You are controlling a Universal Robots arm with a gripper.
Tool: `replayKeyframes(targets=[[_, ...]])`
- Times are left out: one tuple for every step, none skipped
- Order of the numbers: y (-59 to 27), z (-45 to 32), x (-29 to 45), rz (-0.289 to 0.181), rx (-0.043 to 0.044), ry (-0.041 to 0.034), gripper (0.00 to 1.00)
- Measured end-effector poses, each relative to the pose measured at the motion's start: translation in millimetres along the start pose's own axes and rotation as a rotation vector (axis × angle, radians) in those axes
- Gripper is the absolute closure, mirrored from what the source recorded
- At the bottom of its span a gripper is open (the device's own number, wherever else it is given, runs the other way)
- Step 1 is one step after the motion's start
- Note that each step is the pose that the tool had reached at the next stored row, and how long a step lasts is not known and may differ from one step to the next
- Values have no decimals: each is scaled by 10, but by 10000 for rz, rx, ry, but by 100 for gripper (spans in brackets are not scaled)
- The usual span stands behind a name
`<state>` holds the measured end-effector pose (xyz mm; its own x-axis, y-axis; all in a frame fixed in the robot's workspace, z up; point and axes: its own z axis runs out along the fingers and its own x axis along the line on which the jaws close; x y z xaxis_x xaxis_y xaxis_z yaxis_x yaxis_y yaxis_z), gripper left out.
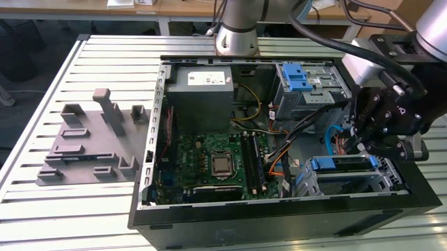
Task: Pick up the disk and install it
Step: 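Insert the first disk wire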
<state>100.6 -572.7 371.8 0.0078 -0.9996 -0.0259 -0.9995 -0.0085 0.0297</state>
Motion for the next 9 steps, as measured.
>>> replayKeyframes(targets=[[-25,0,-2,0,-1,-1,89],[-49,1,-6,0,-1,-1,89],[-71,1,-9,0,-1,-1,89],[-95,0,-13,0,-1,-1,89],[-117,2,-24,0,-1,-1,89],[-136,2,-37,0,-2,0,89],[-154,3,-48,0,-2,0,89],[-172,5,-61,-1,-2,-1,89],[-188,7,-79,0,-1,-1,89]])
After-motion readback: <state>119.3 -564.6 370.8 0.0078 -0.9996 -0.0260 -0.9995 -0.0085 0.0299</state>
